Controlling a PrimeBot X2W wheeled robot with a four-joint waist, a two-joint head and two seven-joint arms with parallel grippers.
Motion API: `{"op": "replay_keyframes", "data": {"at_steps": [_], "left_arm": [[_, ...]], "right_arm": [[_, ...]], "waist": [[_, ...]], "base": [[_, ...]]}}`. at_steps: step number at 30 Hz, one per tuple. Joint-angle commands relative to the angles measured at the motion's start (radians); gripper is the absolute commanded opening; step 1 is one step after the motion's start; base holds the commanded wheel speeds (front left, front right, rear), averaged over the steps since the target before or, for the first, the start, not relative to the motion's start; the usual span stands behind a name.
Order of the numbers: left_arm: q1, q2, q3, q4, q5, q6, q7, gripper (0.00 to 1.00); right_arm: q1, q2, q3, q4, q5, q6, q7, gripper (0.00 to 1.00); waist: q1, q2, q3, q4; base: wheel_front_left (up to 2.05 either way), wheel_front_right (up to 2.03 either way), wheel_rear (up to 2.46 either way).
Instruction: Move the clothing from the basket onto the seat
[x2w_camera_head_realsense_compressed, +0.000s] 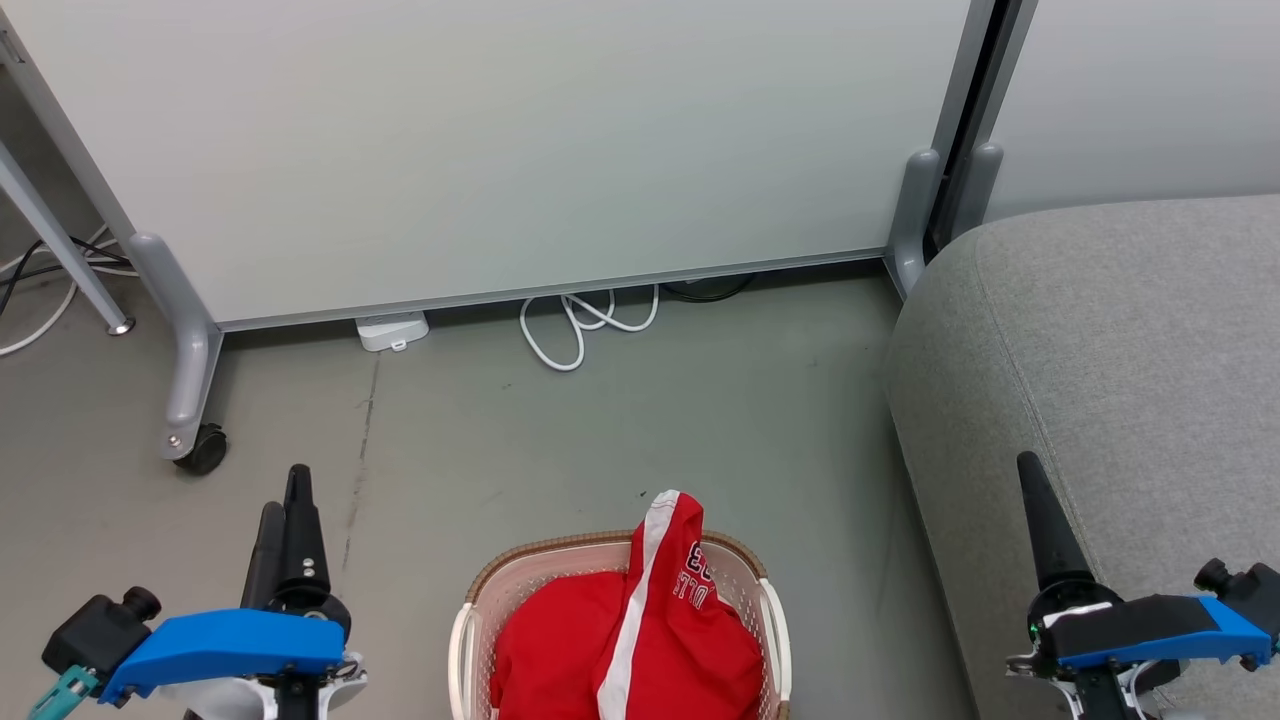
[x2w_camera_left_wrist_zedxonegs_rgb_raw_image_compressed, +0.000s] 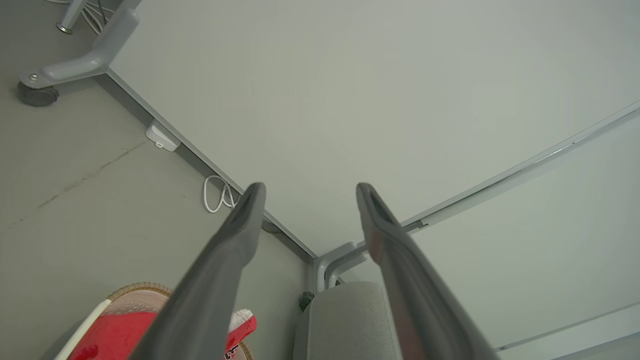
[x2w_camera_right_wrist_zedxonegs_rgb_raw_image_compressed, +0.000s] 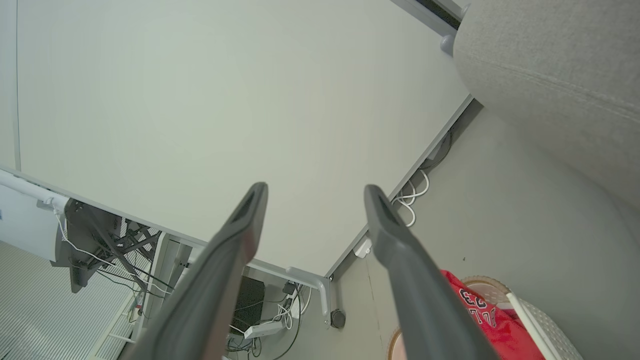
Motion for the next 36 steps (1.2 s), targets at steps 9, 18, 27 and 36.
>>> {"op": "replay_keyframes", "data": {"at_steps": [9, 18, 27, 36], "left_arm": [[-0.027, 0.014, -0.043, -0.018, 0.205, 0.025, -0.037, 1.00], [-0.031, 0.034, -0.094, -0.002, 0.345, 0.064, -0.067, 1.00], [-0.036, 0.049, -0.130, -0.004, 0.444, 0.090, -0.093, 1.00], [-0.037, 0.061, -0.157, -0.008, 0.540, 0.109, -0.118, 1.00]], "right_arm": [[-0.022, -0.007, 0.030, -0.031, -0.189, 0.002, -0.039, 1.00], [-0.022, -0.008, 0.050, -0.032, -0.341, 0.003, -0.069, 1.00], [-0.025, -0.008, 0.064, -0.035, -0.451, 0.003, -0.096, 1.00], [-0.029, -0.009, 0.074, -0.035, -0.546, 0.003, -0.120, 1.00]], "waist": [[0.0000, 0.0000, -0.001, 0.003], [0.0000, 0.0000, 0.001, 0.005], [0.0000, 0.0000, 0.004, 0.007], [0.0000, 0.0000, 0.008, 0.009]], "base": [[0.00, 0.00, 0.00], [0.00, 0.00, 0.00], [0.00, 0.00, 0.00], [0.00, 0.00, 0.00]]}}
